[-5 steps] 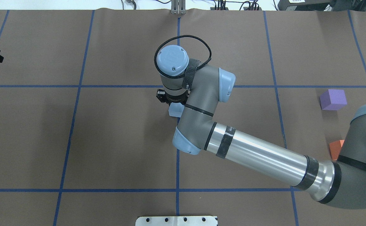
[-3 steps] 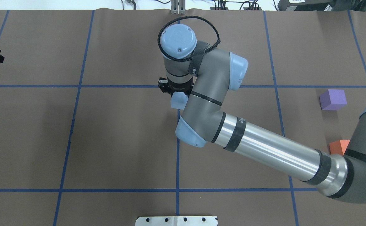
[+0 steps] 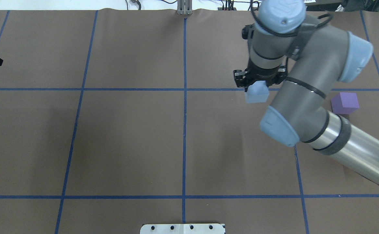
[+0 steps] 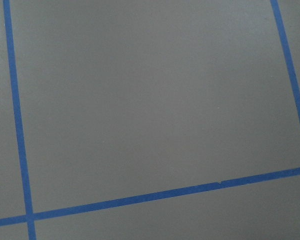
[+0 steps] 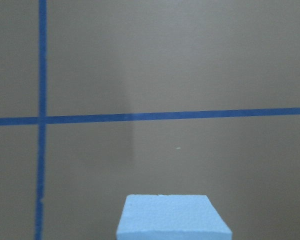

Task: Place blue block between orange and purple blocks
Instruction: 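Carry the light blue cube with the right gripper toward the purple cube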

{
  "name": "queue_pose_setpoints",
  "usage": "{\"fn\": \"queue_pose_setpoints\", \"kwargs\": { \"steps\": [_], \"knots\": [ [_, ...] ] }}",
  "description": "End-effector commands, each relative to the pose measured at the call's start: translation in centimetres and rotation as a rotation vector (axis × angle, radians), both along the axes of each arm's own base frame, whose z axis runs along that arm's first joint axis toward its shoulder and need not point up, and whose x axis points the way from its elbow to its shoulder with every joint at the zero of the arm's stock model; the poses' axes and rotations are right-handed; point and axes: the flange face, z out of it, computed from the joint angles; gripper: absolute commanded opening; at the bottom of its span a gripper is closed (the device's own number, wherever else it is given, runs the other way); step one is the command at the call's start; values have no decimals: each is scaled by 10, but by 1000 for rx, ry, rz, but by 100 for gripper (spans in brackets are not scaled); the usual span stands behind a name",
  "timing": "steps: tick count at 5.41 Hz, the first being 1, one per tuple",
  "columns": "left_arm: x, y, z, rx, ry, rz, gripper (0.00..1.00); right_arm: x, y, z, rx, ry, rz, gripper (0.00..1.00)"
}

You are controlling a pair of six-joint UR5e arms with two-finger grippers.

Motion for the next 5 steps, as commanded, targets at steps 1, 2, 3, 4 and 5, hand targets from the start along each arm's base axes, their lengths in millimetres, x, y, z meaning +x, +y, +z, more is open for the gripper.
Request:
{"fn": "queue_pose_setpoints", "kwargs": {
  "steps": [1, 2, 3, 4, 5],
  "knots": [
    [-1, 2, -3, -1, 0, -1, 100, 103, -11, 71, -32, -19, -28, 0],
    [-2, 6, -1, -2, -2, 0, 100, 150, -4, 123, -5, -51, -62, 0],
    [-2, 9, 0, -3, -2, 0, 100, 180, 19, 180, 36, -84, -40, 0],
    [-3, 9, 1, -4, -4, -1, 100, 197, 37, 216, 47, -90, -35, 0],
    [-3, 9, 1, -5, -5, -2, 100, 199, 41, 235, 11, -73, -36, 0]
  ]
}}
